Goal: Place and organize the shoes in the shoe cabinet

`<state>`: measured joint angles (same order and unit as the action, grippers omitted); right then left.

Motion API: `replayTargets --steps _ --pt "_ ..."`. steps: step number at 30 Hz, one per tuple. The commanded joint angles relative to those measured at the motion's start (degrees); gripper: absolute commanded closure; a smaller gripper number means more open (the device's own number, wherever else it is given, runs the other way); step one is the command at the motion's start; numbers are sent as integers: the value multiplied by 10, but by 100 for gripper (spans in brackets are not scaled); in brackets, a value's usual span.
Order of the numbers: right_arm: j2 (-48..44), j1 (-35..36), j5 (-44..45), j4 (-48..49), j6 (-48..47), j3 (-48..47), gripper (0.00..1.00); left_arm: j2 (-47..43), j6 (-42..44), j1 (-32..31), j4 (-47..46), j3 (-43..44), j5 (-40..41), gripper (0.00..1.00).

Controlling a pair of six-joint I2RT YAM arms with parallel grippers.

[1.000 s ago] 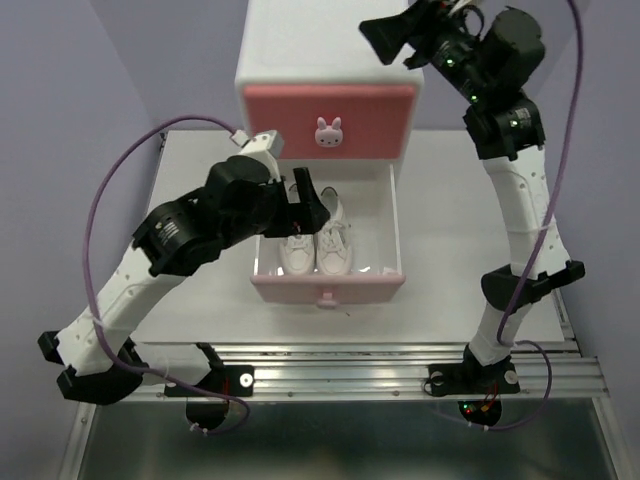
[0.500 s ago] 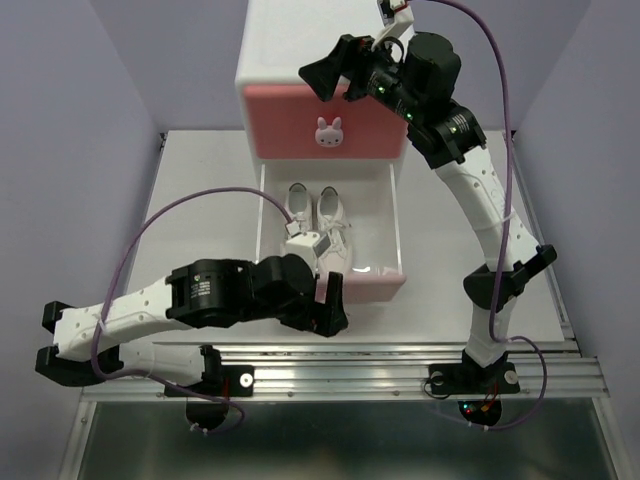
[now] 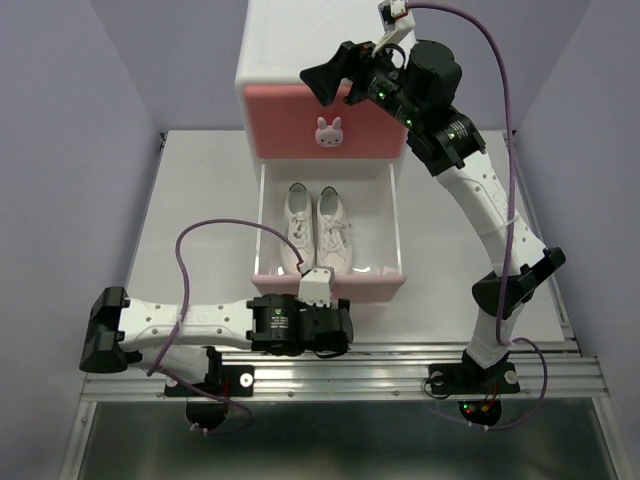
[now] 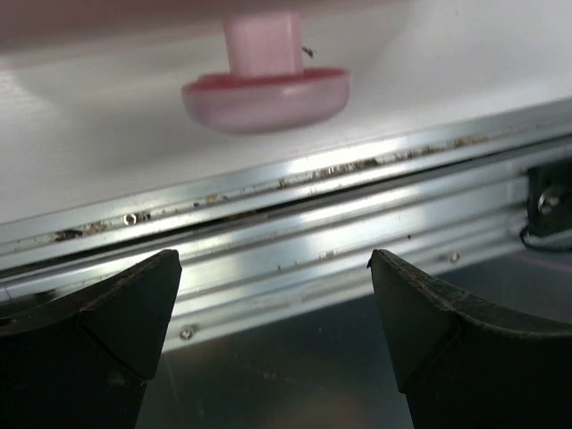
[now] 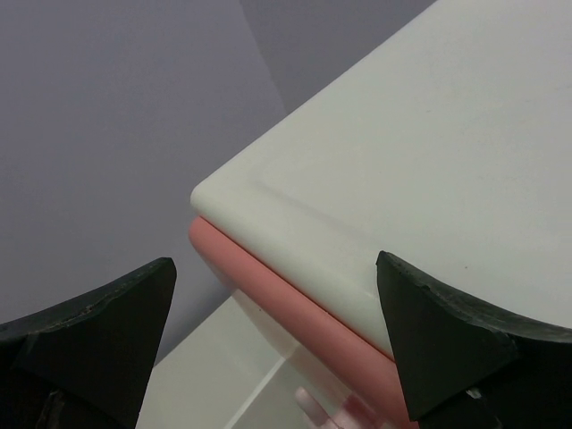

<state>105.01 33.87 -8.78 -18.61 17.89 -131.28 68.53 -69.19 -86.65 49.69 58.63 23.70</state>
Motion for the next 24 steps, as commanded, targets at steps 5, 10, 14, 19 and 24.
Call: replayTargets --steps 5,10,14,19,24 --pt "56 -16 68 -163 -33 42 0 70 -36 29 -76 -23 147 1" --pt "51 -16 65 -158 -32 58 0 88 -7 124 -112 -33 187 1" --pt "48 -16 69 -158 -40 65 0 119 13 139 -121 4 257 1" --pt "50 -16 67 -158 -44 68 0 172 -30 146 -39 79 331 5" --pt "49 -16 68 -151 -42 78 0 165 -2 175 -60 124 369 12"
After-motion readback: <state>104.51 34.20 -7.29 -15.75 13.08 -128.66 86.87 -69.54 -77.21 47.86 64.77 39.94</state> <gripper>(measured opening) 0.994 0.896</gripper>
